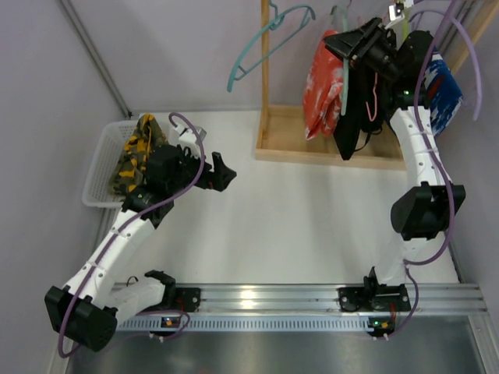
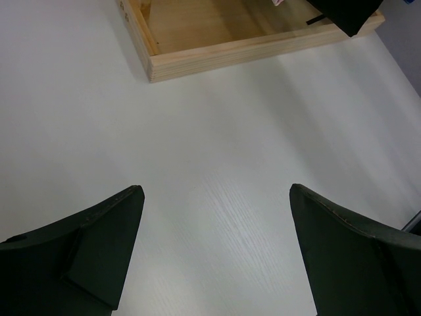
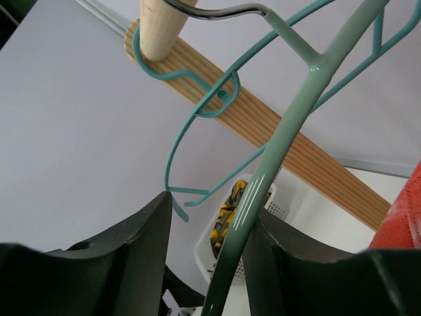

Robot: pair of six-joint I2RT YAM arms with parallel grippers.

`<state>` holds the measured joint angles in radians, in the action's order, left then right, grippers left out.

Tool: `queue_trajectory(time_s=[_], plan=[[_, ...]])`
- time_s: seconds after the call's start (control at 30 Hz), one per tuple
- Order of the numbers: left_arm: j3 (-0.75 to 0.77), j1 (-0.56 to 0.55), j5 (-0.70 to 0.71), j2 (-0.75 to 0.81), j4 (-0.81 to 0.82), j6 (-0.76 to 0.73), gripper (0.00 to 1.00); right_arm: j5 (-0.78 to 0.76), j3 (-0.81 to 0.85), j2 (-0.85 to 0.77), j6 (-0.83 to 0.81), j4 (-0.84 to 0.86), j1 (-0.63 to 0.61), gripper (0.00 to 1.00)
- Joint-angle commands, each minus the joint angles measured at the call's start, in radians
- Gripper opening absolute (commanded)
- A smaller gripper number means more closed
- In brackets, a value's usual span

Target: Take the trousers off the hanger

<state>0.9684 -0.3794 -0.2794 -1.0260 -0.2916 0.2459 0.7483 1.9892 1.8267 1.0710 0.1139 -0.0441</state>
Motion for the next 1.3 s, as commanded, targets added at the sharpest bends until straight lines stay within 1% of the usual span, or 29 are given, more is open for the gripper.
queue_trajectory(time_s=[0.0, 0.03, 0.07, 0.13, 0.17, 0.23, 0.27, 0.33, 0.4, 0.5, 0.57, 0.73, 0.9, 0.97, 1.2, 1.27], plan=[[0.033, 0.007, -0.009, -0.003, 0.051, 0.010, 0.99, 0.028, 0.008, -0.010, 0.066, 0.131, -0.008, 0.44], [0.033, 0.007, -0.009, -0.003, 0.052, 0.010, 0.99, 0.029, 0.007, -0.012, 0.073, 0.150, -0.008, 0.40], [0.032, 0.008, -0.009, -0.003, 0.051, 0.012, 0.99, 0.029, 0.007, -0.014, 0.082, 0.156, -0.010, 0.34], [0.035, 0.007, -0.010, -0.006, 0.051, 0.013, 0.98, 0.033, 0.005, -0.020, 0.096, 0.182, -0.010, 0.28], [0.036, 0.007, -0.012, -0.009, 0.051, 0.015, 0.99, 0.033, 0.006, -0.023, 0.113, 0.191, -0.010, 0.21], [0.038, 0.008, -0.014, -0.012, 0.054, 0.016, 0.99, 0.033, 0.014, -0.027, 0.129, 0.220, -0.010, 0.14], [0.039, 0.008, -0.012, -0.013, 0.052, 0.016, 0.99, 0.036, 0.022, -0.029, 0.136, 0.233, -0.011, 0.07], [0.041, 0.008, -0.014, -0.013, 0.052, 0.013, 0.99, 0.043, 0.049, -0.032, 0.142, 0.279, -0.013, 0.00], [0.044, 0.008, -0.018, -0.014, 0.052, 0.001, 0.99, 0.051, 0.069, -0.032, 0.153, 0.315, -0.011, 0.00], [0.058, 0.008, -0.007, -0.014, 0.052, -0.020, 0.99, 0.045, 0.072, -0.049, 0.179, 0.453, -0.010, 0.00], [0.064, 0.008, -0.003, -0.016, 0.052, -0.025, 0.99, 0.040, 0.079, -0.053, 0.181, 0.483, -0.011, 0.00], [0.058, 0.008, -0.014, -0.013, 0.051, -0.023, 0.99, 0.025, 0.163, -0.037, 0.178, 0.497, -0.011, 0.00], [0.062, 0.008, -0.015, -0.016, 0.051, -0.020, 0.99, 0.011, 0.169, -0.059, 0.190, 0.487, -0.013, 0.00], [0.067, 0.008, -0.018, -0.017, 0.052, -0.020, 0.99, 0.011, 0.145, -0.078, 0.201, 0.486, -0.013, 0.00], [0.085, 0.008, -0.030, -0.034, 0.055, -0.049, 0.99, 0.034, -0.102, -0.217, 0.244, 0.538, -0.020, 0.00], [0.079, 0.008, -0.038, -0.032, 0.062, -0.054, 0.99, 0.045, -0.133, -0.234, 0.248, 0.559, -0.025, 0.00]])
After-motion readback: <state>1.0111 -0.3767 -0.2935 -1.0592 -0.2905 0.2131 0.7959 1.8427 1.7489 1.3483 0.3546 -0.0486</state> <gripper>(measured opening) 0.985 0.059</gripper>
